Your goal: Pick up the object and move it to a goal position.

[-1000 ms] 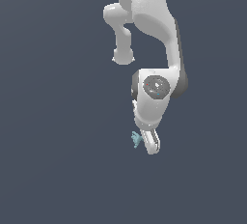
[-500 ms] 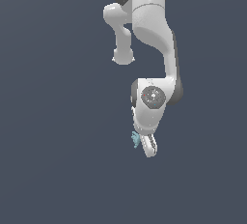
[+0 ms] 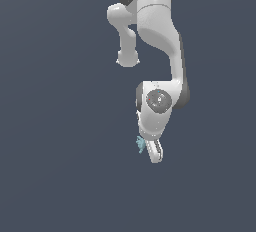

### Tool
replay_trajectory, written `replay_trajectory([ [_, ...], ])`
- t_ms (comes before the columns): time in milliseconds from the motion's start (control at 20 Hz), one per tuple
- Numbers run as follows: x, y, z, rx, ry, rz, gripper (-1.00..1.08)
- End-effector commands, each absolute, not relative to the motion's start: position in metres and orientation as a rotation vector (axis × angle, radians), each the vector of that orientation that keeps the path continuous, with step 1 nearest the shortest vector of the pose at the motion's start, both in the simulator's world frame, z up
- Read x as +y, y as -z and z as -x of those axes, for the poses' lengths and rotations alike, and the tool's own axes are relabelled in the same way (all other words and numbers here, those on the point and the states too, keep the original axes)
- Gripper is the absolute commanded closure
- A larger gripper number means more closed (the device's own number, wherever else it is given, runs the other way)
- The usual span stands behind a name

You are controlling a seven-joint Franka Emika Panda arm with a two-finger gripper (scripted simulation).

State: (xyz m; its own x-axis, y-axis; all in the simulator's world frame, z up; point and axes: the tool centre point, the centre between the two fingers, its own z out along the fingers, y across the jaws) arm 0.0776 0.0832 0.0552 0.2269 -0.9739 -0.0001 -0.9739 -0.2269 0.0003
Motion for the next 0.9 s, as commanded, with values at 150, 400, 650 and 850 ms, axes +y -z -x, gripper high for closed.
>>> replay_trajectory([
  [150, 0.083, -0.056, -0.078, -1.953, 0.000, -2.461, 1.08],
  [400, 0.087, -0.063, -0.074, -1.953, 0.000, -2.461, 1.08],
  [650, 0.096, -0.080, -0.064, -1.953, 0.001, -2.461, 1.08],
  [850, 0.107, -0.102, -0.053, -1.954, 0.002, -2.461, 1.08],
])
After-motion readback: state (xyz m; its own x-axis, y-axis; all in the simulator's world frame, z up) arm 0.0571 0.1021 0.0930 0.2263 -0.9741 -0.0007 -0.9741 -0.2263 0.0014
